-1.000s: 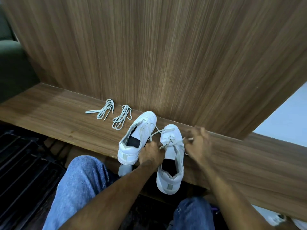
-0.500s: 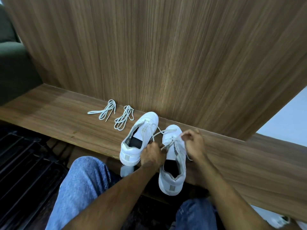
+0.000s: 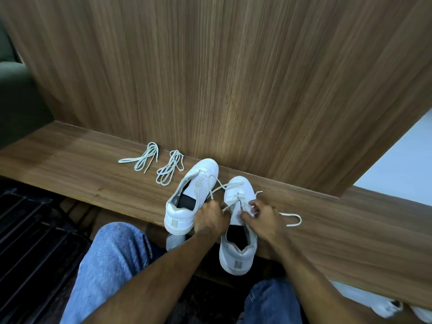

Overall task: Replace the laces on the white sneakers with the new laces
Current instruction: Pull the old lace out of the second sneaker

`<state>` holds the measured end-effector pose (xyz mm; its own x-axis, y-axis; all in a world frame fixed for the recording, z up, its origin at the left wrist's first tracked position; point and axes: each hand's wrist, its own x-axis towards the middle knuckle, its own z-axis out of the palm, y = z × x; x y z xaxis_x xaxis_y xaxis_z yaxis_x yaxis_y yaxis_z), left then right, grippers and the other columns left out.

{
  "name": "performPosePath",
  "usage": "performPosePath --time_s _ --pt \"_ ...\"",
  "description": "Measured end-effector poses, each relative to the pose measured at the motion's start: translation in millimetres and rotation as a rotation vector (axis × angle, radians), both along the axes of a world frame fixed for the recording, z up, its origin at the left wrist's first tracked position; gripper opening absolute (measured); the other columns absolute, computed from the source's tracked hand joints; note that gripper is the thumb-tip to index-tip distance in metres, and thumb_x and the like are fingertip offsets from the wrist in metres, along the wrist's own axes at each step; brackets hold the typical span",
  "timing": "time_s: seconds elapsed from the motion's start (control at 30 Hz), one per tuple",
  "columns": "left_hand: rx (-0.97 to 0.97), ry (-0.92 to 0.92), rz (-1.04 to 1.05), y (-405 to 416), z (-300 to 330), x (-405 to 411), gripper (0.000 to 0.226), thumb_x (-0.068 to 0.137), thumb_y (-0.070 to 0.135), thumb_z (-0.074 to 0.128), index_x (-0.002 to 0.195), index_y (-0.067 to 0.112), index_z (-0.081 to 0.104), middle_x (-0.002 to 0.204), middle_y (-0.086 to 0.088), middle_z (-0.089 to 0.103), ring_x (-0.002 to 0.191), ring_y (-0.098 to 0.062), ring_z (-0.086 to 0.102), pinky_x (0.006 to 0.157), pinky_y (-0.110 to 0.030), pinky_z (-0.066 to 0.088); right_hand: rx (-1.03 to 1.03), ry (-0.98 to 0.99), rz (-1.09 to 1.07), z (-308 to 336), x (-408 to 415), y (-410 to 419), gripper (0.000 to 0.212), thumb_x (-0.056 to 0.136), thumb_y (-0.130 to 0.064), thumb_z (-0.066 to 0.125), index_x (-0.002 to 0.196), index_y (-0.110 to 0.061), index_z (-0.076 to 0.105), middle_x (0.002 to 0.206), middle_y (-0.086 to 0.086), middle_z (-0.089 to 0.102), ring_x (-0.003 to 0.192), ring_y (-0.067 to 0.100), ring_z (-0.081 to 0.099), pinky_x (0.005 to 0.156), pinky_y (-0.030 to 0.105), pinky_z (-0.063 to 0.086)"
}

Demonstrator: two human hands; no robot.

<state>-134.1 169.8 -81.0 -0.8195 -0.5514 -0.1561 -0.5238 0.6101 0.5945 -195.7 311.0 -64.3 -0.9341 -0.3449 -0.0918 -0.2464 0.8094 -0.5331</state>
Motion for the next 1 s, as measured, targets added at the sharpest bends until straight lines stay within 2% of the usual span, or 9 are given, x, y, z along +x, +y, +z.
performPosePath --time_s 0.1,0.2,0.27,0.37,0.47,0.6,0.77,0.9,1.0 --pt "0.017 0.006 0.009 -0.1 -0.9 0.2 0.031 0.086 0.044 0.056 0.1 0.018 0.067 0.103 -0.011 0.068 0.099 -0.033 0.062 0.08 -0.037 0.05 0.094 0.094 -0.014 -10.4 13.2 -5.7 0.034 0.086 -0.039 0.057 0.118 -0.029 0.061 0.11 0.002 0.069 0.103 0.029 0.062 0.083 0.035 0.049" --pt "0.129 0.077 0.056 -4.7 -3.4 4.8 0.019 0.085 0.035 0.059 0.091 0.021 0.069 0.096 -0.01 0.07 0.094 -0.033 0.063 0.077 -0.035 0.051 -0.254 -0.066 -0.242 -16.2 5.6 1.4 0.018 0.084 -0.02 0.057 0.091 -0.028 0.071 0.09 0.004 0.073 0.09 0.029 0.066 0.079 0.038 0.051" --pt "0.257 0.128 0.118 -8.3 -6.2 8.1 0.015 0.083 0.03 0.062 0.091 0.025 0.073 0.094 -0.007 0.072 0.093 -0.031 0.064 0.08 -0.034 0.053 -0.511 -0.226 -0.358 -23.3 -0.5 8.1 0.019 0.079 -0.012 0.062 0.073 -0.027 0.072 0.077 0.001 0.074 0.077 0.022 0.066 0.08 0.043 0.053" --pt "0.357 0.155 0.181 -9.9 -7.3 9.8 0.017 0.08 0.029 0.063 0.093 0.027 0.074 0.094 -0.005 0.073 0.095 -0.029 0.065 0.083 -0.037 0.053 -0.683 -0.349 -0.414 -33.3 -7.6 11.7 0.023 0.076 -0.005 0.065 0.067 -0.025 0.072 0.077 0.005 0.073 0.074 0.02 0.062 0.077 0.041 0.053" --pt "0.241 0.151 0.101 -3.6 -1.7 5.1 0.033 0.08 0.021 0.056 0.109 0.032 0.067 0.108 -0.002 0.07 0.103 -0.03 0.062 0.087 -0.038 0.052 -0.681 -0.335 -0.405 -36.6 -9.1 13.0 0.021 0.076 -0.007 0.064 0.067 -0.025 0.072 0.075 0.002 0.073 0.072 0.018 0.061 0.078 0.042 0.053" --pt "-0.137 0.185 -0.156 8.7 9.7 -13.6 0.055 0.079 0.01 0.048 0.131 0.029 0.052 0.129 -0.001 0.053 0.12 -0.027 0.05 0.091 -0.041 0.048 -0.57 -0.25 -0.345 -36.6 -7.3 12.6 0.02 0.076 -0.012 0.063 0.068 -0.029 0.069 0.064 -0.005 0.068 0.064 0.014 0.058 0.074 0.042 0.053" --pt "-0.471 0.006 -0.393 17.5 8.5 -40.9 0.038 0.09 0.022 0.048 0.128 0.019 0.048 0.129 -0.007 0.045 0.115 -0.031 0.052 0.086 -0.041 0.045 -0.507 -0.209 -0.329 -35.5 -6.7 10.0 0.017 0.078 -0.015 0.063 0.065 -0.025 0.066 0.063 -0.006 0.067 0.064 0.014 0.059 0.073 0.042 0.051" --pt "-0.54 0.017 -0.405 14.2 10.2 -49.6 0.026 0.097 0.022 0.043 0.119 0.015 0.053 0.124 -0.008 0.049 0.103 -0.032 0.062 0.069 -0.039 0.045 -0.481 -0.203 -0.321 -39.7 -6.7 8.6 0.012 0.076 -0.019 0.061 0.068 -0.025 0.067 0.066 -0.005 0.068 0.067 0.015 0.06 0.075 0.044 0.053" --pt "-0.443 0.06 -0.3 12.5 21.3 -49.1 0.026 0.098 0.025 0.041 0.113 0.012 0.058 0.116 -0.01 0.06 0.102 -0.035 0.063 0.074 -0.038 0.047 -0.495 -0.208 -0.312 -42.4 -7.1 9.4 0.01 0.075 -0.02 0.059 0.072 -0.025 0.068 0.067 -0.006 0.069 0.069 0.017 0.062 0.076 0.044 0.054"
